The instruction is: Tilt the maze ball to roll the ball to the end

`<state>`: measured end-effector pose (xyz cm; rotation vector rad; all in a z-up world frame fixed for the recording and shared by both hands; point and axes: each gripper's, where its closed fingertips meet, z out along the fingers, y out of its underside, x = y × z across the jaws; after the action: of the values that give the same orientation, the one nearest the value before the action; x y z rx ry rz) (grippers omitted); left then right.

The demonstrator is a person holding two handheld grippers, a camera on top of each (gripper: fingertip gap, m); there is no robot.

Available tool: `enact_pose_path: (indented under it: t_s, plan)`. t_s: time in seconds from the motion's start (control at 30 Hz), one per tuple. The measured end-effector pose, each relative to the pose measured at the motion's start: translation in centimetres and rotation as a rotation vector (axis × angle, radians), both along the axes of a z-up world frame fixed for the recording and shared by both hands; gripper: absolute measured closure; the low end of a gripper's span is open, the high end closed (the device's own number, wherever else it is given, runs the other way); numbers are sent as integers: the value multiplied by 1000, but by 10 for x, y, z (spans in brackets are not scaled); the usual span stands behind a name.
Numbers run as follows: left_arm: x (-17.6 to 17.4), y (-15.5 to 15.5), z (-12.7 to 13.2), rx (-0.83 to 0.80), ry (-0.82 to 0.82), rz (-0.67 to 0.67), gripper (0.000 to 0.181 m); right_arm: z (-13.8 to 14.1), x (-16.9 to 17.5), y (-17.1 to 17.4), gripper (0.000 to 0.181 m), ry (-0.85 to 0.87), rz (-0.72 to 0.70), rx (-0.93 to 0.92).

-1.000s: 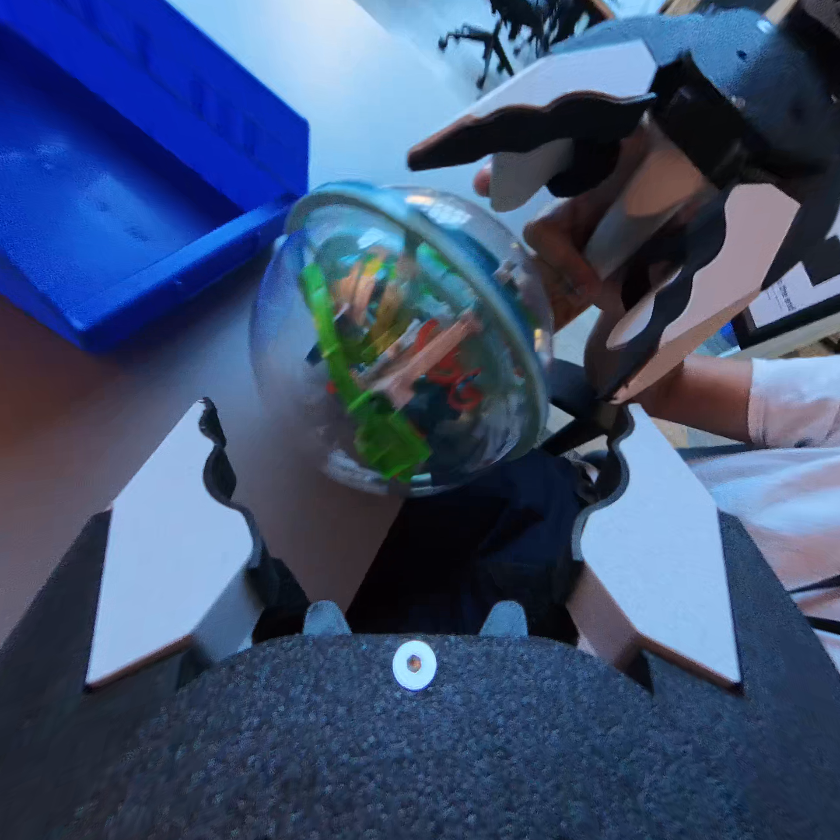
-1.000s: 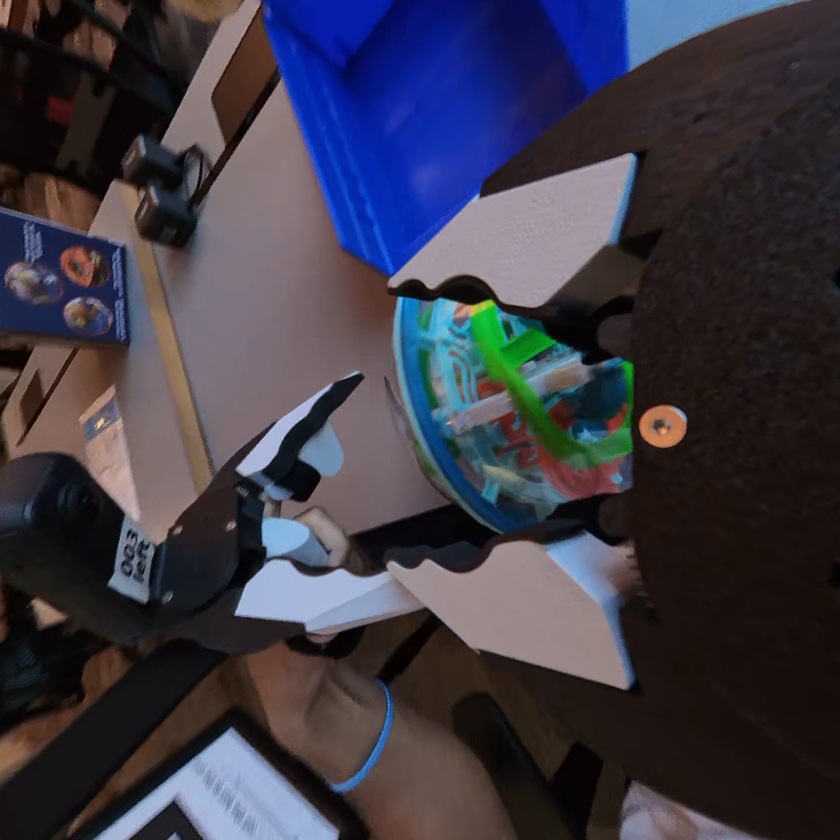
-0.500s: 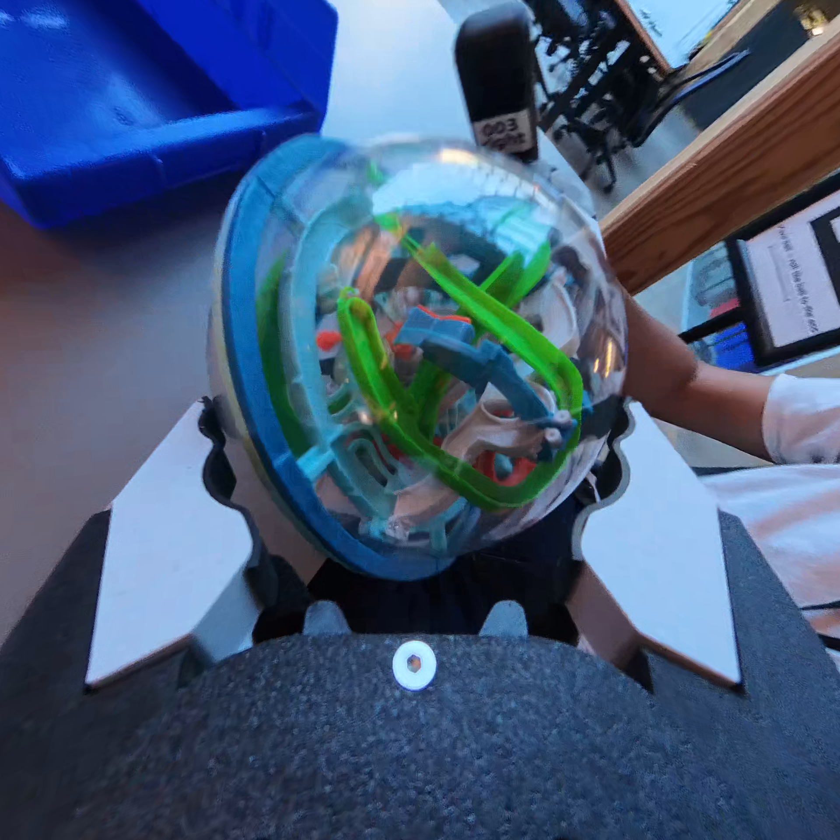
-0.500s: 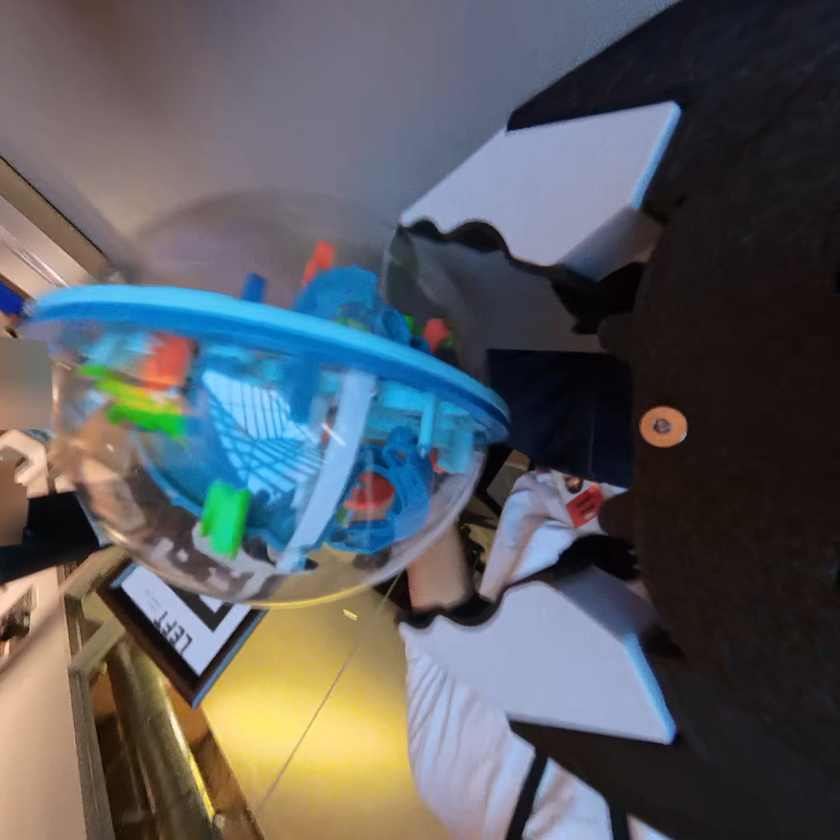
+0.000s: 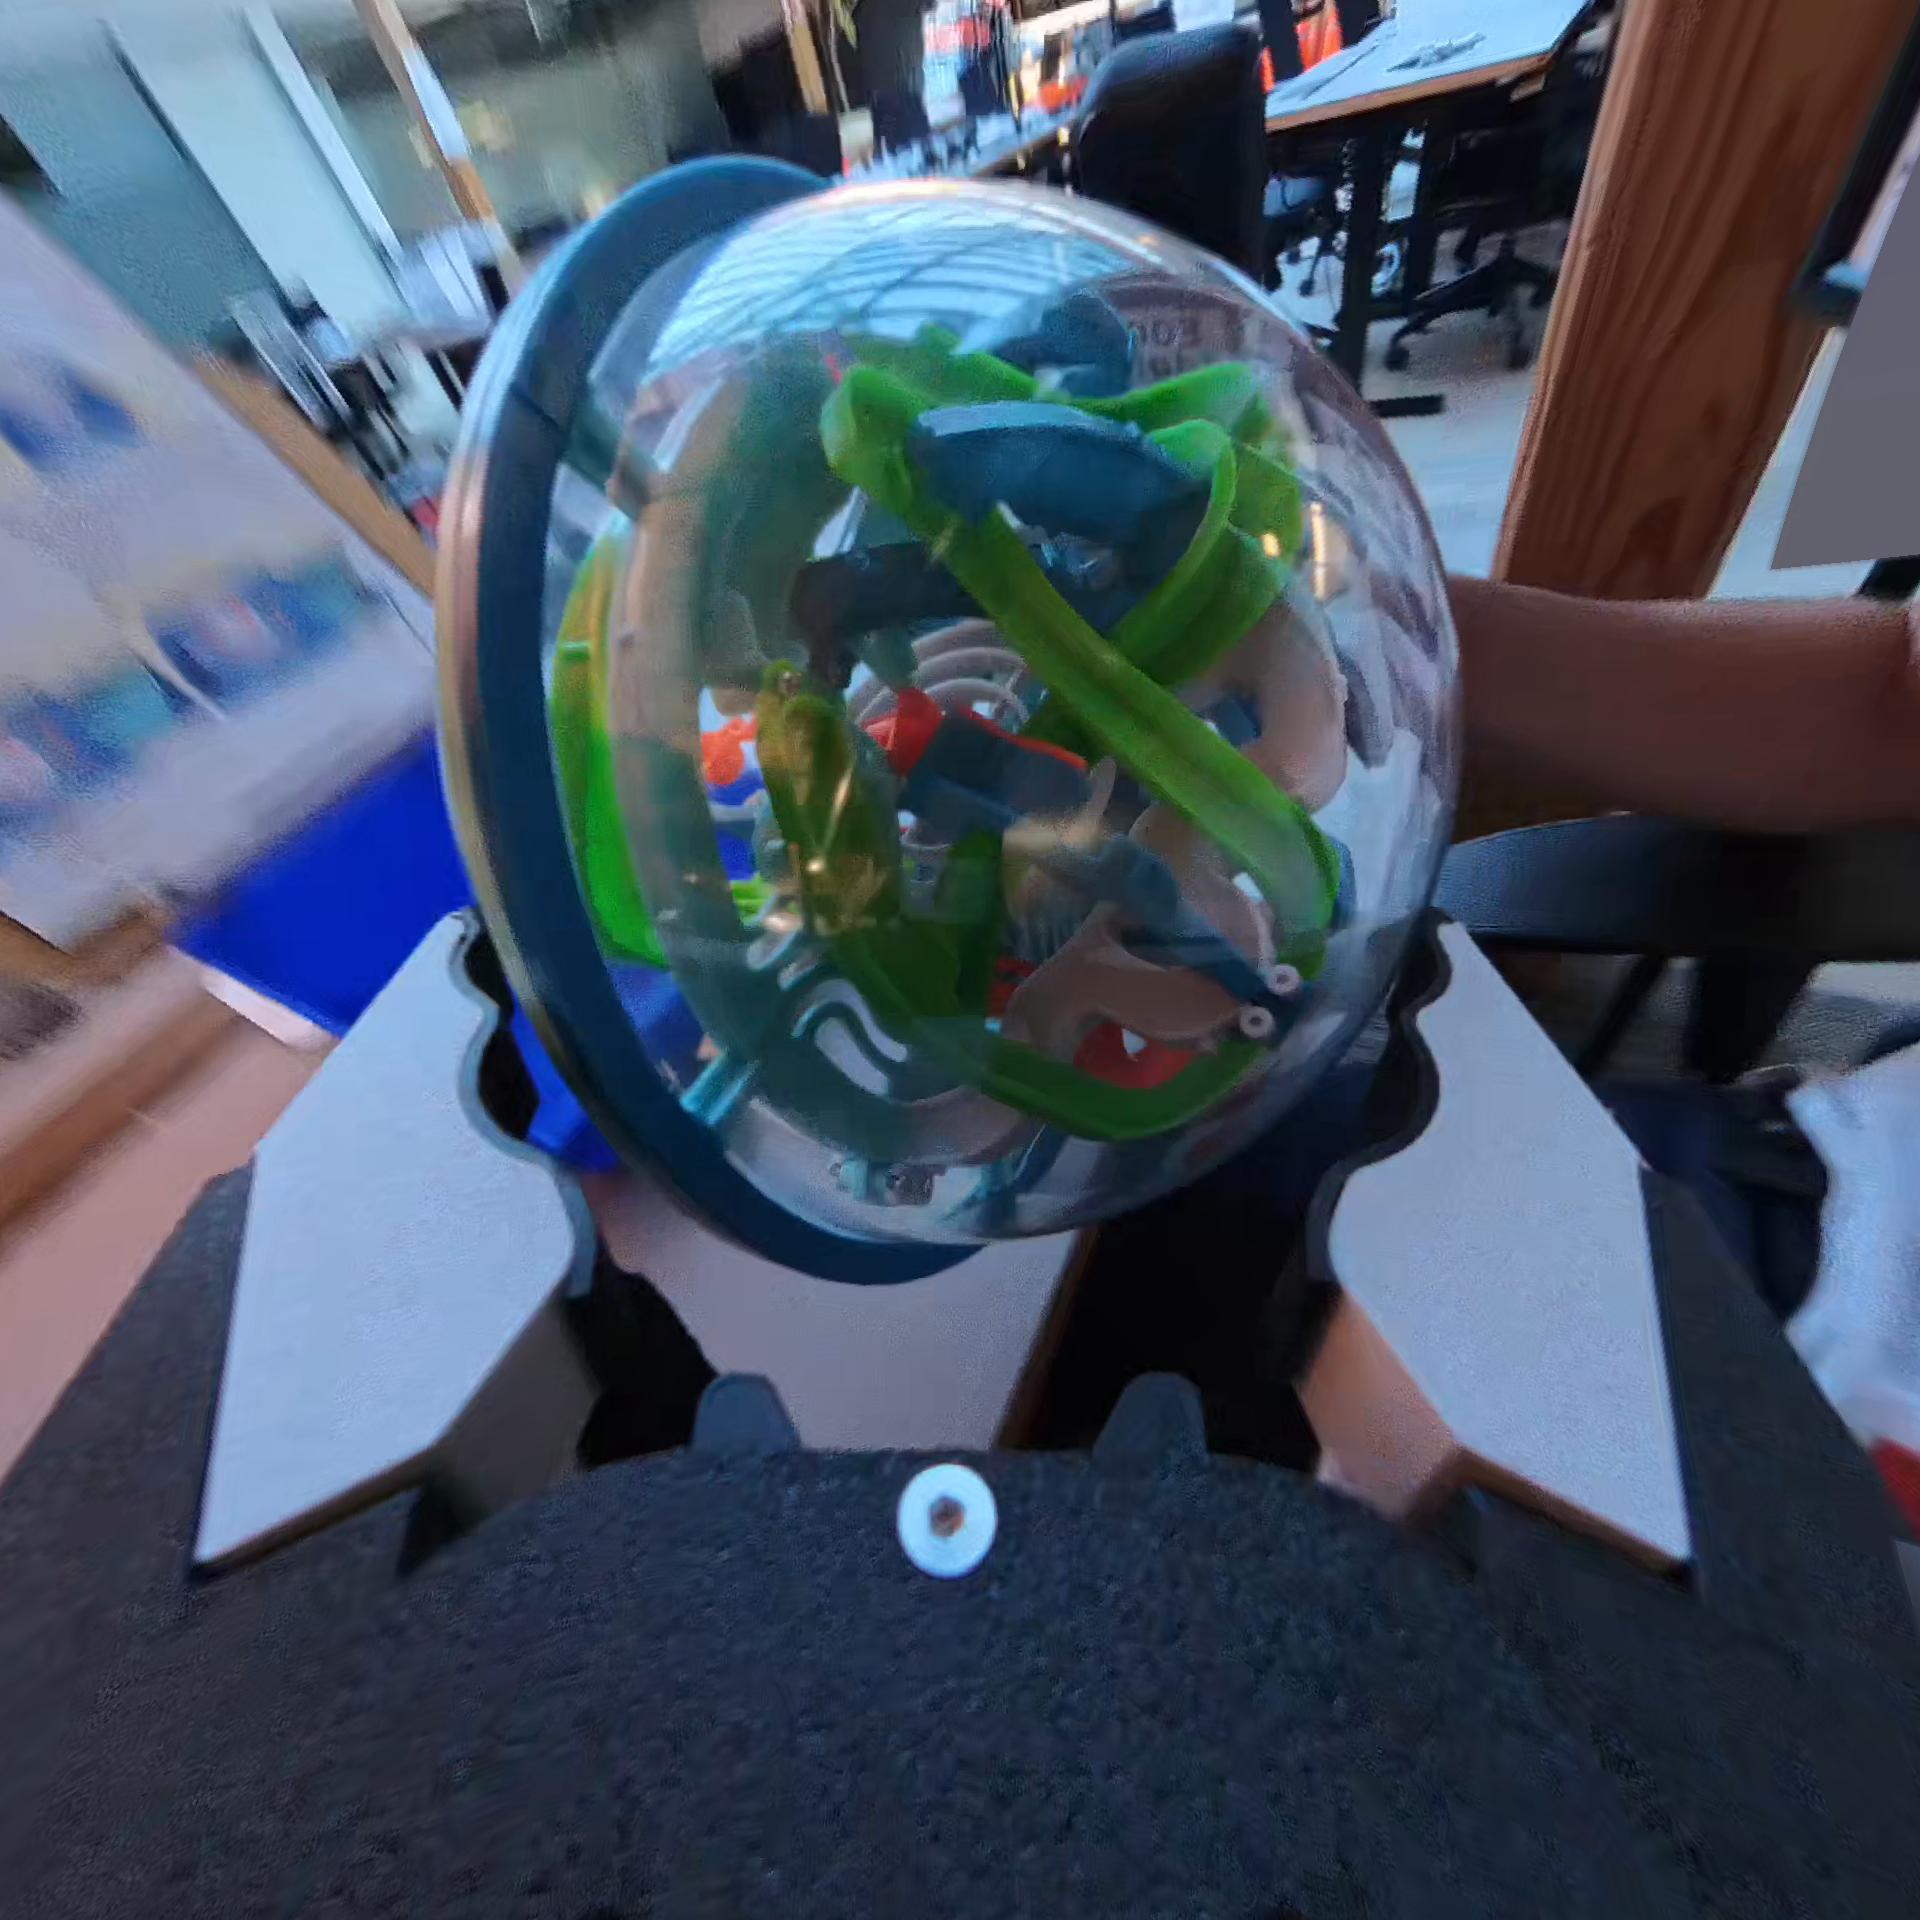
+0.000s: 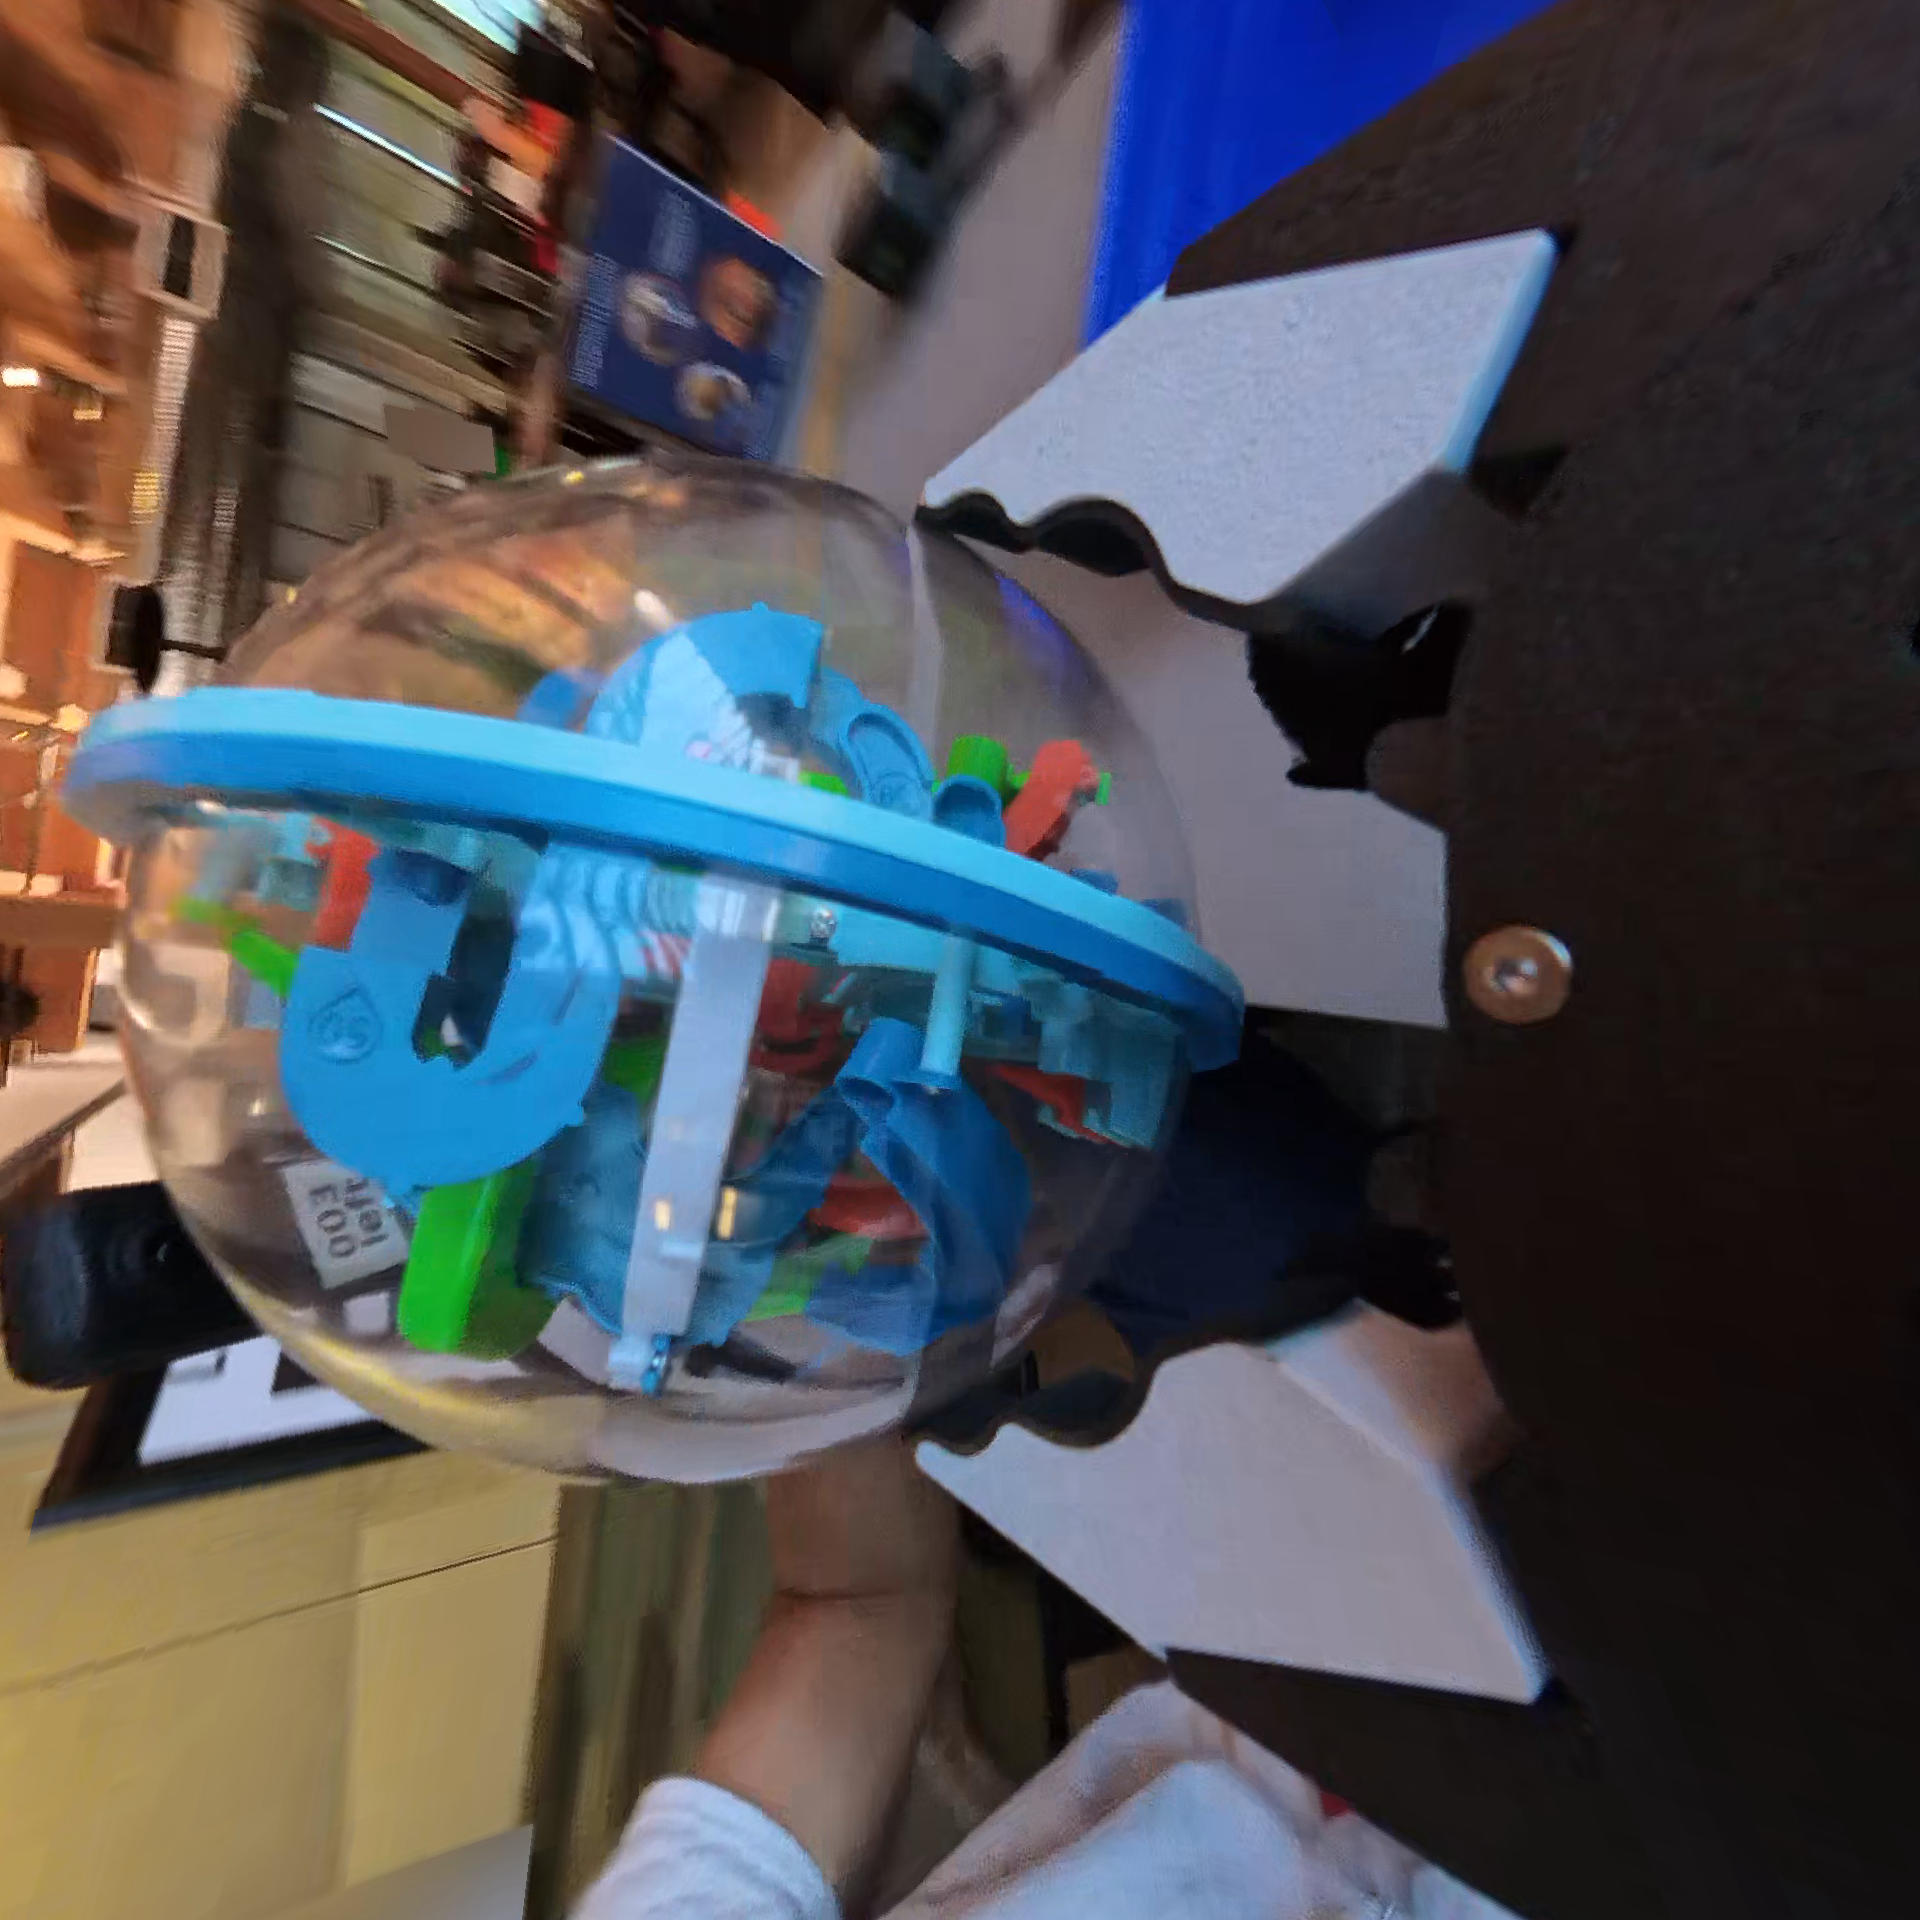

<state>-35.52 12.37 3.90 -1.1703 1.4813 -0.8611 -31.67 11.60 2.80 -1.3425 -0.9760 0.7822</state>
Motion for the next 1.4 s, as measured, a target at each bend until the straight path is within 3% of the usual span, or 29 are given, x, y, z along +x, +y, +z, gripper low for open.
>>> enact_pose_path:
  t_s: [0.07, 0.17, 0.33, 0.43, 0.53, 0.63, 0.8, 0.87, 0.93, 1.07, 1.17, 1.2, 1.3, 1.33, 1.4]
  plan:
    - [-6, -23, 24, 143, -54, -10, 21, 25, -6, -21, 27, -48, -8, 141]
    - [-14, -43, 40, 239, -68, -6, 21, 48, -13, -44, 28, -94, -26, 259]
    - [-29, -69, 51, 493, -68, 24, 22, 59, -27, -67, 27, -215, -62, 473]
    - [-37, -81, 55, 572, -58, 34, 22, 55, -33, -71, 27, -285, -95, 483]
    - [-51, -102, 72, 611, -125, -4, 23, 84, -51, -100, 26, -230, -87, 605]
    - [-58, -102, 79, 576, -141, -32, 22, 97, -61, -110, 26, -188, -90, 627]
    - [-23, -116, 88, 515, -175, -24, 22, 104, -27, -118, 23, -122, -24, 566]
    - [-26, -96, 79, 435, -115, -24, 22, 81, -27, -90, 26, -216, -90, 374]
    - [-27, -80, 73, 289, -114, -37, 22, 77, -30, -75, 27, -122, -70, 250]
    - [-35, -108, 86, 493, -220, -58, 22, 98, -39, -105, 26, -81, -25, 532]
    - [-28, -72, 71, 254, -117, -40, 22, 78, -31, -68, 27, -98, -77, 229]
    - [-27, -71, 68, 257, -131, -46, 22, 78, -30, -69, 27, -83, -78, 258]
    - [-34, -107, 83, 523, -248, -79, 22, 104, -39, -114, 27, -54, -32, 640]
    - [-35, -110, 86, 533, -249, -79, 22, 108, -40, -118, 26, -44, -27, 655]
    - [-34, -98, 85, 456, -217, -64, 22, 99, -38, -98, 23, -79, -53, 506]
